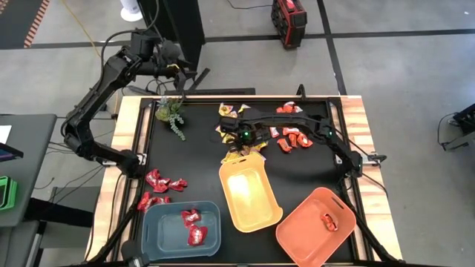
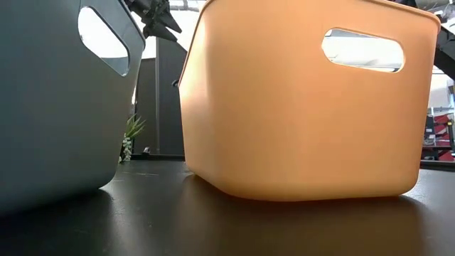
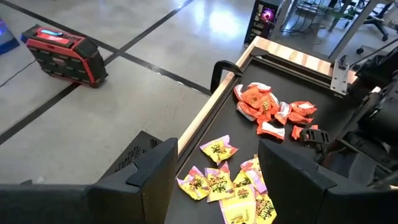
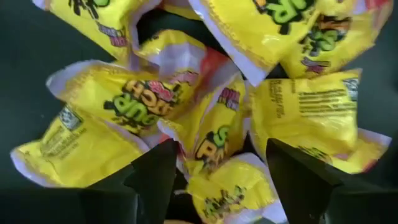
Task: Sort candy
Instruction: Put the yellow candy into the yellow bin
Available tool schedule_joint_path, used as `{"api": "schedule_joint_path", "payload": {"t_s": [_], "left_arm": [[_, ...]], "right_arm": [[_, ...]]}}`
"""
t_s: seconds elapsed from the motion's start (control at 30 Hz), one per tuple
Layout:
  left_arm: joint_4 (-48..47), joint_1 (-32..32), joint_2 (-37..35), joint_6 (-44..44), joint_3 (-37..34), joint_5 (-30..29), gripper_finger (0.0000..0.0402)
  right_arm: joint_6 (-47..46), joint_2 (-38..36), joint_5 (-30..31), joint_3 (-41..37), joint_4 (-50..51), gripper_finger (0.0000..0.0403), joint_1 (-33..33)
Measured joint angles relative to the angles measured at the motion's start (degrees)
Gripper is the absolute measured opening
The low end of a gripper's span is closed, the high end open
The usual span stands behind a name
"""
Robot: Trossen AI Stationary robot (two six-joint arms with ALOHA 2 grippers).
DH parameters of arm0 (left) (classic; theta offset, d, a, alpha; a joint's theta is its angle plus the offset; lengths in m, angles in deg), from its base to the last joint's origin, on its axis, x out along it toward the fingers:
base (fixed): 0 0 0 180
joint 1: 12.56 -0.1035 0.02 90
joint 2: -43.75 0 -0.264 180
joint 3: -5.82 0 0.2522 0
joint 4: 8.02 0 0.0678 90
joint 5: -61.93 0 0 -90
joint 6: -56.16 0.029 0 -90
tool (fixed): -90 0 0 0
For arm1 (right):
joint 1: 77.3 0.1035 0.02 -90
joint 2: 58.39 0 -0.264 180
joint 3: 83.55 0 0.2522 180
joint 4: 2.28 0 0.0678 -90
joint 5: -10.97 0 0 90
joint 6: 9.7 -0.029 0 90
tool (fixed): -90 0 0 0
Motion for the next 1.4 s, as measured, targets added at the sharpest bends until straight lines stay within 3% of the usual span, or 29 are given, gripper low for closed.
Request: {"api": "schedule_joint_path", "payload": {"t_s": [0.13,0.27,0.47,0.6,0.8,1.07,1.17,1.3,1.4], "left_arm": [[0.0,0.0,0.0,0.0,0.0,0.02,0.022],[-0.02,0.0,0.0,0.0,0.0,0.04,0.022],[-0.04,0.0,0.0,0.01,0.0,0.07,0.022],[-0.04,0.0,0.0,0.01,0.0,0.09,0.022],[-0.04,0.0,0.0,-0.2,0.0,0.07,0.022],[0.12,0.0,0.0,-0.17,0.0,0.09,0.022],[1.51,-0.15,0.0,-0.17,0.0,3.21,0.022],[2.79,-1.05,-0.64,0.07,0.0,12.8,0.022],[2.67,-1.05,-1.01,0.8,0.04,15.42,0.022]], "right_arm": [[-0.81,0.0,0.0,-1.83,-0.73,0.0244,-0.02],[-0.94,-0.02,0.0,-3.7,-1.71,0.0203,0.0],[1.64,-0.15,0.26,-3.6,-2.3,0.0084,0.41],[4.1,-0.17,3.51,-1.04,-0.53,0.0014,1.38],[8.18,-0.15,9.15,6.71,6.45,0.0006,2.53],[17.04,-0.27,15.39,24.66,18.41,0.0001,4.6],[22.83,-6.94,15.16,20.67,16.05,0.0001,5.35],[32.12,-14.9,15.19,19.56,15.23,0.0,7.13],[38.42,-19.18,14.65,19.52,11.43,0.0,9.03]]}}
